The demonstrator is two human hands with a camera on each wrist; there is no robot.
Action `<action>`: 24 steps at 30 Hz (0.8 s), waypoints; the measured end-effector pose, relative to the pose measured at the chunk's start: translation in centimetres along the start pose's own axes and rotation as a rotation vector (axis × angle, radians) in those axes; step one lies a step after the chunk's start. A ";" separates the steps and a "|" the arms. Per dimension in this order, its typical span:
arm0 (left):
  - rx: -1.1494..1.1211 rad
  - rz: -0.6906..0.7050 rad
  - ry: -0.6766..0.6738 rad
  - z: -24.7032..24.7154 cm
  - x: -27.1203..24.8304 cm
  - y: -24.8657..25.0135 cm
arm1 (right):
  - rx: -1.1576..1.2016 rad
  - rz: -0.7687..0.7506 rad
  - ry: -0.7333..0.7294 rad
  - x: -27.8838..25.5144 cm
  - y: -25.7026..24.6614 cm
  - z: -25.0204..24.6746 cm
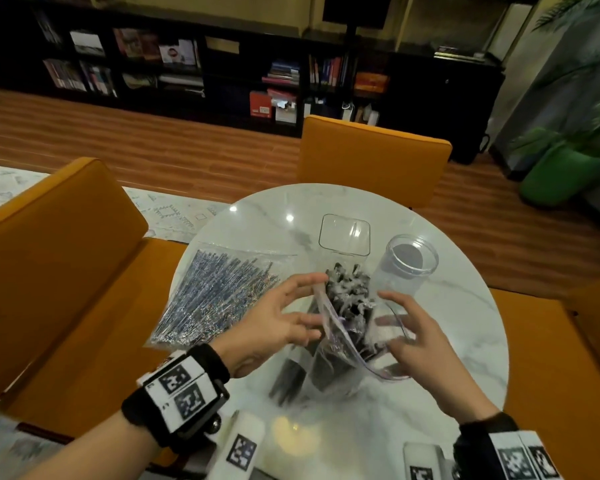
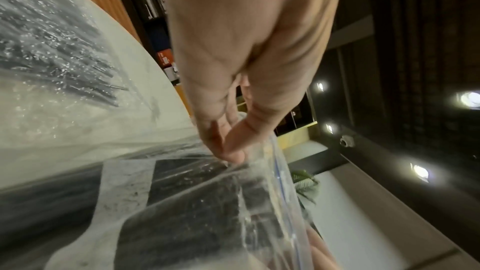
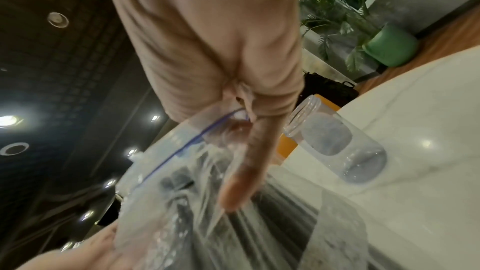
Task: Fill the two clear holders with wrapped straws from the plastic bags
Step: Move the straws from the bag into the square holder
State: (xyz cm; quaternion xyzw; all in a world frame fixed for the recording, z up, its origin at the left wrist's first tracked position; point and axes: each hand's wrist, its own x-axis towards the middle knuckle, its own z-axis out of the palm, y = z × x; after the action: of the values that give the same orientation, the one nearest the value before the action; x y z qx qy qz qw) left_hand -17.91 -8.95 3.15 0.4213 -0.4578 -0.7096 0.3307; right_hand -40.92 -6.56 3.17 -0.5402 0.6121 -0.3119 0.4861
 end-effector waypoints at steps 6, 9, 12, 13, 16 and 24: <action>-0.083 -0.072 0.302 -1.0 2.1 -0.6 | -0.056 0.036 -0.018 0.0 1.1 0.3; 0.056 -0.151 0.291 -0.5 2.7 -0.2 | -0.040 0.101 -0.065 0.4 1.3 0.0; 0.310 -0.205 0.214 -0.4 3.7 0.5 | 0.000 0.159 -0.170 0.7 1.2 -0.3; 0.307 -0.223 0.190 -0.4 4.2 0.7 | 0.002 0.183 -0.189 0.7 1.1 -0.2; 0.210 -0.193 0.167 0.1 4.7 1.3 | 0.079 0.170 -0.087 0.9 0.8 0.3; 0.229 -0.122 0.380 -0.7 6.0 0.0 | 0.047 0.149 0.281 3.7 3.1 -0.7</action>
State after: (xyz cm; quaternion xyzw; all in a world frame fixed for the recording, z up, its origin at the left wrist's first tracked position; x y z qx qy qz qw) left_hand -19.78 -14.33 1.23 0.6091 -0.4385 -0.5796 0.3175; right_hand -42.44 -9.56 -0.34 -0.4328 0.7050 -0.3615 0.4301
